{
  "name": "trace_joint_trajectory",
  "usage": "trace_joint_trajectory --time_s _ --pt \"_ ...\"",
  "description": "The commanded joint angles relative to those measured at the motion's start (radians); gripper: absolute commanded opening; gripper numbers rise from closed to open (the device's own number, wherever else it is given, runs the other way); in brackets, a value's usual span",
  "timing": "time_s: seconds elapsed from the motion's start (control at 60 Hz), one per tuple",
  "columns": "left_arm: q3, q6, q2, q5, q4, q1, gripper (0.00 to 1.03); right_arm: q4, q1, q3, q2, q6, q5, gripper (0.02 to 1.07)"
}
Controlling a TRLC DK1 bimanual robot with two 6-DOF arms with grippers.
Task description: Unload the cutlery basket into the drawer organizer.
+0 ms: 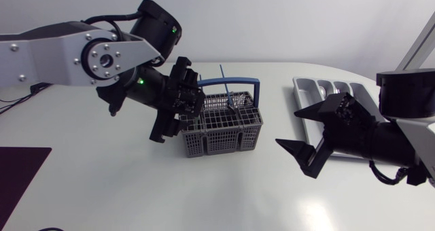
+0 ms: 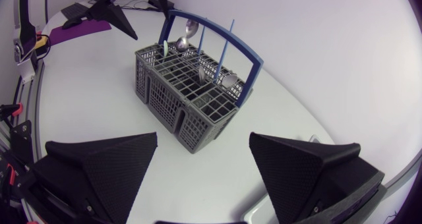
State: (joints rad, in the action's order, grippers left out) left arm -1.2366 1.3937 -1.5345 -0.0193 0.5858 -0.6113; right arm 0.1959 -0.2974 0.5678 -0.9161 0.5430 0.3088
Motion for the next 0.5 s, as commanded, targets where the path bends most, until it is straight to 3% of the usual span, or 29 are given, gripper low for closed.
trace_joint_trajectory --time_s 0.0,0.1,0.483 --pt "-0.052 0.06 -0.046 -0.01 0.019 0.008 0.73 -0.026 -0.025 -0.025 -0.032 -0.028 -0.013 1.02" --pt "-0.07 0.091 -0.084 -0.031 0.02 0.016 0.64 -0.047 -0.036 -0.025 -0.055 -0.029 -0.013 1.02" --pt "-0.118 0.157 -0.199 -0.056 -0.015 0.048 0.55 -0.067 -0.115 -0.029 -0.069 -0.046 -0.053 1.02"
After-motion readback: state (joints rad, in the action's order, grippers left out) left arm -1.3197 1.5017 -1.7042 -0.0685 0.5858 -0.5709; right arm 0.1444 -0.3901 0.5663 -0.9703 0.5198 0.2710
